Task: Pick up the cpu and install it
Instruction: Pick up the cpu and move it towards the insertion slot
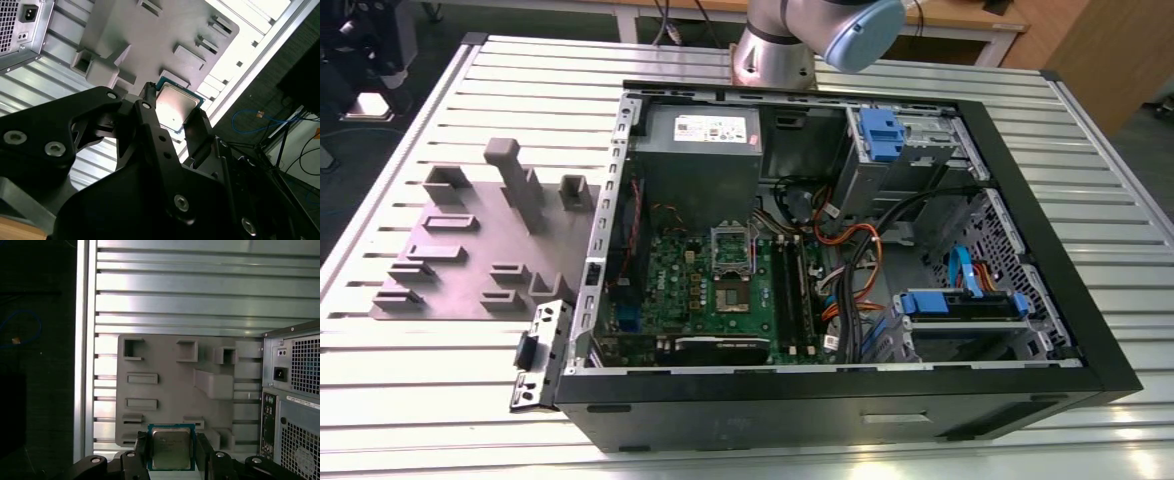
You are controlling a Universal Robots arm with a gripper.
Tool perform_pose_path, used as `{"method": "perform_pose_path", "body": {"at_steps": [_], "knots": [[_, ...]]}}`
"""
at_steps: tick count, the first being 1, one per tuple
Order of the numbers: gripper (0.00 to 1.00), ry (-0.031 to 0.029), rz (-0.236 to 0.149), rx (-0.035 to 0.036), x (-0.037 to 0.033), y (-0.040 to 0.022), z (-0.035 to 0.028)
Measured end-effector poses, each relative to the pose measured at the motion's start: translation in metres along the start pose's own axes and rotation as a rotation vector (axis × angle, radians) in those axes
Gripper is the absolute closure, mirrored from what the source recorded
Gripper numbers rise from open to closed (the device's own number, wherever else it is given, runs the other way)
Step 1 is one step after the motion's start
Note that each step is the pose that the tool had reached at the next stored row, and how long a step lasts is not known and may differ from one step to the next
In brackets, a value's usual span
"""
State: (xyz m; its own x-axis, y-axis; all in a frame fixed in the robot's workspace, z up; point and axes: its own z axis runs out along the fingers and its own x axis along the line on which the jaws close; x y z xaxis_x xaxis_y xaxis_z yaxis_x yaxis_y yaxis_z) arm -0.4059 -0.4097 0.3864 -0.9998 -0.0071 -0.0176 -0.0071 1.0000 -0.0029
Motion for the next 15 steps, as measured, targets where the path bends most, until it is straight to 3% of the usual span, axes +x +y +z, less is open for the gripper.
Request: {"method": "perform_pose_path", "body": {"at_steps": [15], "knots": [[0.53, -0.0001, 0.000, 0.0000, -0.0038, 0.0000, 0.0001]]}}
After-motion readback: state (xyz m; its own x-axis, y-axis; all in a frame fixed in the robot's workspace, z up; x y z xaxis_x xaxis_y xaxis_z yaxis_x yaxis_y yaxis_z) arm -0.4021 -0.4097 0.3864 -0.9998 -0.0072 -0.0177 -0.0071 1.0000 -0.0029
